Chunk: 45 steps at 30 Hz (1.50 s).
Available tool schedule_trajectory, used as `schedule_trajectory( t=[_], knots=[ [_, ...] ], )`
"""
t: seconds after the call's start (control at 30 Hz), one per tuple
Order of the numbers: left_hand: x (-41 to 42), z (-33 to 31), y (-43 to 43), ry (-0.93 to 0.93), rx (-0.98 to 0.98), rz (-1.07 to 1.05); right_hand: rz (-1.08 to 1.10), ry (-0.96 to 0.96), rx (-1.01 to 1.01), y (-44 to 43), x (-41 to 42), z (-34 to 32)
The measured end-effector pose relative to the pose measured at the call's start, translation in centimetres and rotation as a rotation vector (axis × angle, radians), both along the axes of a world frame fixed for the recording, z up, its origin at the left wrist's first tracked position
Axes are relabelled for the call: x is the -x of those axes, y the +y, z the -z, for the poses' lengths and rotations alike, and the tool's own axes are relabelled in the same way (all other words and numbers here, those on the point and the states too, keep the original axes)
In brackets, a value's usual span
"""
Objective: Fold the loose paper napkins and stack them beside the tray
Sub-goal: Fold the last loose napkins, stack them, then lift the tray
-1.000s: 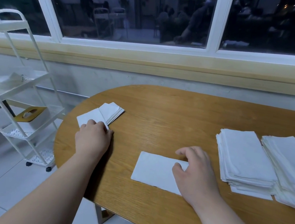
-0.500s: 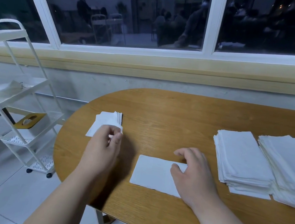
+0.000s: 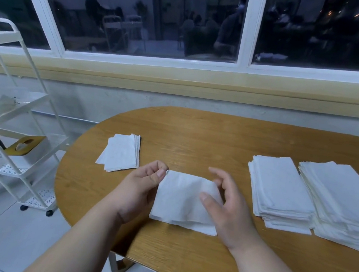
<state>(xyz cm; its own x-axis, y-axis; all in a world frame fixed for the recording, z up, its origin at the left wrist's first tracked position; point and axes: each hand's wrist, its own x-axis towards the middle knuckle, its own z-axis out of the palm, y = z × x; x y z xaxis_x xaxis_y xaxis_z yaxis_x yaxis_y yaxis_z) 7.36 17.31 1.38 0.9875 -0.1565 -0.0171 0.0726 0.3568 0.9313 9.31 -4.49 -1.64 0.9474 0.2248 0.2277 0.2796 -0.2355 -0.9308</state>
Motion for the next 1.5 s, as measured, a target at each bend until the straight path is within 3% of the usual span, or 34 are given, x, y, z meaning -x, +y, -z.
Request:
schedule_trajectory(
  t=[0.07,0.23,0.4,0.57,0.73,0.9,1.17,1.33,1.5],
  knots=[
    [-0.1,0.2,0.0,0.041,-0.028,-0.007,0.014,-0.041,0.044,0.3,-0.1,0.0],
    [-0.3,0.8,0.4,-0.032,-0.432,-0.234,0.066,-0.063,0.182,0.4,-0.7,0.6],
    [0.1,1.5,0.5,-0.166,-0.916,-0.269,0.175,-0.159,0.488,1.4,-0.9,0.9],
    [0.6,2.7,0.5,-0.187,-1.132,-0.295,0.158,-0.167,0.681,1.8,-0.6,0.7],
    [0.3,3.4,0.4,-0.371,-1.394,-0.324,0.163,-0.185,0.814,1.9,-0.3,0.5],
    [0.8,3.4,1.3,-0.344,-1.240,-0.334,0.116,-0.213,0.773,1.9,-0.3,0.4],
    [2.9,2.2,4.6,-0.203,-0.741,0.129,0.035,0.077,0.323,1.4,-0.3,-0.4],
    [2.7,1.9,5.6,-0.259,-0.896,0.076,-0.050,0.084,0.320,3.2,-1.0,-1.2],
    [2.1,2.0,8.0,-0.185,-1.003,-0.039,-0.149,0.018,0.439,6.2,-2.5,-2.2]
  ],
)
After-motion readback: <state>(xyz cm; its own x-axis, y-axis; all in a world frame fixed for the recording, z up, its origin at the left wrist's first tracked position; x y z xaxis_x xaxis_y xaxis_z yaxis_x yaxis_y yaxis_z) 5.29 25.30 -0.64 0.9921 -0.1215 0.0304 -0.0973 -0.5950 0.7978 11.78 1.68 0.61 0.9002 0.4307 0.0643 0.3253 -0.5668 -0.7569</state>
